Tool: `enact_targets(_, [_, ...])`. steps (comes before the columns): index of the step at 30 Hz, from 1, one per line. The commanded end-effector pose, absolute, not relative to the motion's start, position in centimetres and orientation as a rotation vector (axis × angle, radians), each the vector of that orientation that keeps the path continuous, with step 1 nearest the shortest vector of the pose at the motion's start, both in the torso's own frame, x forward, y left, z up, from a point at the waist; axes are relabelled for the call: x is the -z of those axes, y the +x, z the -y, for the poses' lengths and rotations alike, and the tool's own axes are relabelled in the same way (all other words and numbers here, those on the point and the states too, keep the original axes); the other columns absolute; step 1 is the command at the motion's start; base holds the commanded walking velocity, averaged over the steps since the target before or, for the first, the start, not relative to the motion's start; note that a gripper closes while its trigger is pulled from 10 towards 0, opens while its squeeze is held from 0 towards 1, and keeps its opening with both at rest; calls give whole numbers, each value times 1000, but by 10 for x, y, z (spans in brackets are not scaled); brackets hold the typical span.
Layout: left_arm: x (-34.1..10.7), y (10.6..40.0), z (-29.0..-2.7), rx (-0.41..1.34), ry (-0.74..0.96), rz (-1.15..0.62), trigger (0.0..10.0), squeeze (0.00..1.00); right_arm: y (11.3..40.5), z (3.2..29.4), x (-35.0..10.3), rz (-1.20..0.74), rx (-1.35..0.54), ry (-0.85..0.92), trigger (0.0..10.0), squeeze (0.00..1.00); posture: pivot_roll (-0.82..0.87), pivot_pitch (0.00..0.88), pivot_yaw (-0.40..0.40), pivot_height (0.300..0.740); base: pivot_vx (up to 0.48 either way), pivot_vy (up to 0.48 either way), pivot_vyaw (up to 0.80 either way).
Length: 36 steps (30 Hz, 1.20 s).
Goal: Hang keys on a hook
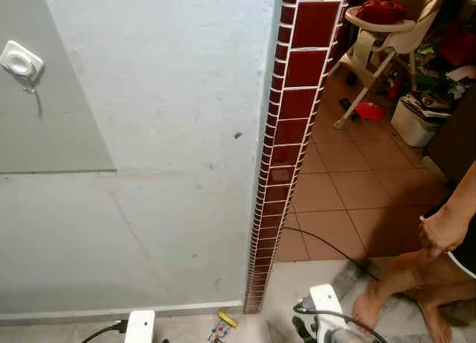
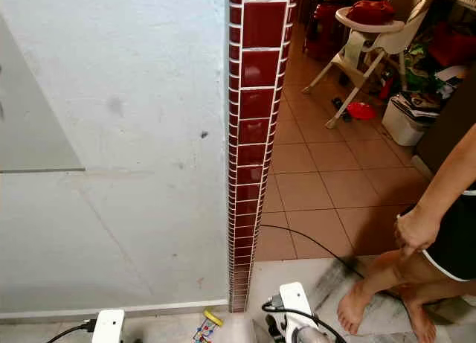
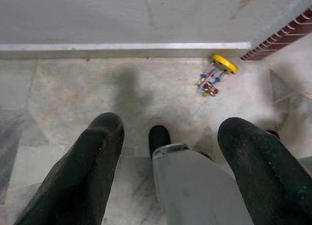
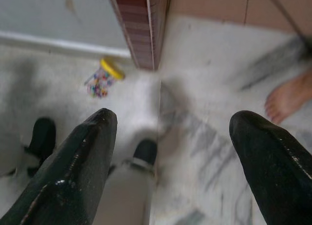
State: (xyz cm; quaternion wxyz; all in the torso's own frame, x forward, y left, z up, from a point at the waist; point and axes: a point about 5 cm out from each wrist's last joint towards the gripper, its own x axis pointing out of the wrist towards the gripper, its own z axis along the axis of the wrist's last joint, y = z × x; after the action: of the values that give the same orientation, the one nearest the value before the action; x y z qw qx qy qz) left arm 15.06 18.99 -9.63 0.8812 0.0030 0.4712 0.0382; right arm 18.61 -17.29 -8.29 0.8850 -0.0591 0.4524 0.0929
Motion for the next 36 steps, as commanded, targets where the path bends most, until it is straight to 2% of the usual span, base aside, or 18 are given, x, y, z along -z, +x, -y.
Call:
enact_targets(1, [97,150,-190,-81,0,-985,10000,0,183,175,84,-959,-187,-117,10000,0,-74,0,-16,740,0,0,0])
enact_targets(28, [92,158,-199,-86,83,-957,10000,0,189,178,81,-941,-192,-140,10000,0,-74,0,-21,740,0,0,0])
enact_targets(36, [90,164,-194,-49,81,-934,10000,0,192,177,80,-930,-190,-140,10000,0,-82,0,-25,740,0,0,0])
